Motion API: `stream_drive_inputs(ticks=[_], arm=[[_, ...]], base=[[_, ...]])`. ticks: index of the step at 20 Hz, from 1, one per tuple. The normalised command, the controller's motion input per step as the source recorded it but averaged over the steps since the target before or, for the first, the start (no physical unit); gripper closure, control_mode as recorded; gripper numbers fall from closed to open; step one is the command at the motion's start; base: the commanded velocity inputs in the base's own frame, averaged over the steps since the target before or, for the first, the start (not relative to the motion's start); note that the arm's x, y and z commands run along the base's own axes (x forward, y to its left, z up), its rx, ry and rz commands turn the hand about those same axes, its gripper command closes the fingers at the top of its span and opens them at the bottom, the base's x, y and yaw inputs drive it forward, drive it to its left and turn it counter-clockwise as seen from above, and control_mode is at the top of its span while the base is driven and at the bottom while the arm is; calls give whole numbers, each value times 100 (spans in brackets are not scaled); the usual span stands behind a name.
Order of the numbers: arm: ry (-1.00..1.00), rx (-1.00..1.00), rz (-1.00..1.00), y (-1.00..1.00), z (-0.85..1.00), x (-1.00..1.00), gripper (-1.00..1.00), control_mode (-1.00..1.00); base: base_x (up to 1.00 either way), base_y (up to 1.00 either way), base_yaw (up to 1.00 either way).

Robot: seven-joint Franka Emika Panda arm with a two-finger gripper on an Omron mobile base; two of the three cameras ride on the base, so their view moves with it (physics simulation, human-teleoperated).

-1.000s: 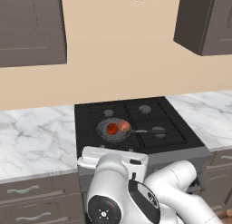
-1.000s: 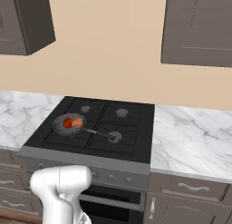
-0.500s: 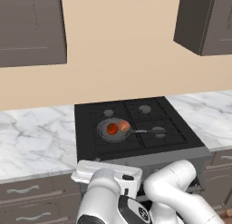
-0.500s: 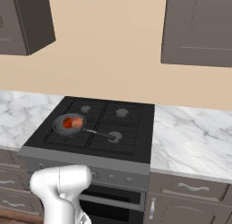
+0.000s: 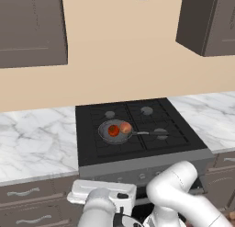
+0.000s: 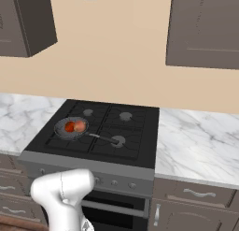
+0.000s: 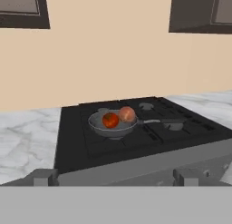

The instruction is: Place the pan on the front left burner on the stove. Then place the tomato and the onion in the pan and turn on the front left burner.

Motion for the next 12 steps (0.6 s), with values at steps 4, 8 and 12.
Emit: stream_drive_inputs(ticks=[4, 8, 12], arm=[[0, 0, 13, 1, -56, 0, -100, -100], [0, 0, 18, -4, -31, -3, -100, -100], [-7, 0, 17, -31, -10, -17, -100, -100]], base=[[0, 0, 0], [0, 0, 0], [0, 0, 0]])
